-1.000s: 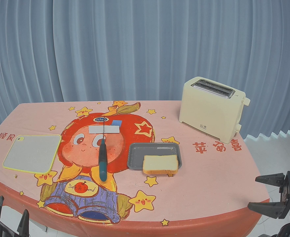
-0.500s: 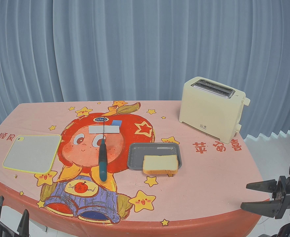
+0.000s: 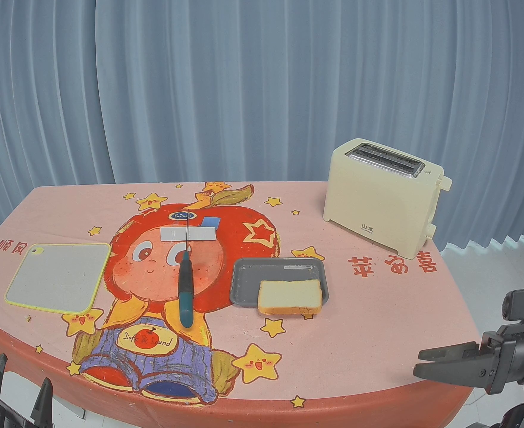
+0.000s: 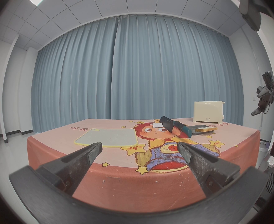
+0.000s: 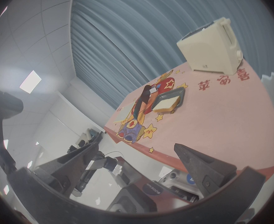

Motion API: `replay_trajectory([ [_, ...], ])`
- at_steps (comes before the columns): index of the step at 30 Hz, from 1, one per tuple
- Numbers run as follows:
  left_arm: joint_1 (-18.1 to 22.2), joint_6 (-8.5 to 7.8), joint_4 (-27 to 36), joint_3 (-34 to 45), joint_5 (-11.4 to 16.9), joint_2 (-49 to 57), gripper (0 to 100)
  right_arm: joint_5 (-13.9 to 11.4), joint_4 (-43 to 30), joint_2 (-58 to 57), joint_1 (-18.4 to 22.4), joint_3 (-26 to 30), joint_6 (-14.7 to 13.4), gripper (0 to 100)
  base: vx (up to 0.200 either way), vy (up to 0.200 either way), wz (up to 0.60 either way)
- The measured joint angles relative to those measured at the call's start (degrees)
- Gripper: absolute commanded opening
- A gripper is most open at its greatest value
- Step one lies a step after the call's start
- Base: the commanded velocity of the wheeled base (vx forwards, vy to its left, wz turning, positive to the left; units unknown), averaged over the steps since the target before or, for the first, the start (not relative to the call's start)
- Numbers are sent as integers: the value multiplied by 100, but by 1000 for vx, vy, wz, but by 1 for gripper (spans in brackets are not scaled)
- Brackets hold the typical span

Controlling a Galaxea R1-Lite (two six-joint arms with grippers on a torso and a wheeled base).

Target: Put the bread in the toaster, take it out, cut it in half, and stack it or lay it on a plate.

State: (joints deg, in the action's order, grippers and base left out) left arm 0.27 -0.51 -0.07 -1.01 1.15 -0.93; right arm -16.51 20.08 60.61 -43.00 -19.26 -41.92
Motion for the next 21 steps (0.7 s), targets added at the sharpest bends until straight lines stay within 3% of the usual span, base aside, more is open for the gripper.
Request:
replay_trajectory([
  [12, -2, 0, 0, 0, -2, 0, 100, -51, 655, 540, -322, -41, -1340, 100, 0, 0, 0],
  [16, -2, 2, 0, 0, 0, 0, 100, -67, 773, 700, -400, -146, -1987, 100, 0, 0, 0],
  [21, -2, 0, 0, 0, -2, 0, 100, -388, 1041, 822, -479, -243, -2420, 100, 0, 0, 0],
])
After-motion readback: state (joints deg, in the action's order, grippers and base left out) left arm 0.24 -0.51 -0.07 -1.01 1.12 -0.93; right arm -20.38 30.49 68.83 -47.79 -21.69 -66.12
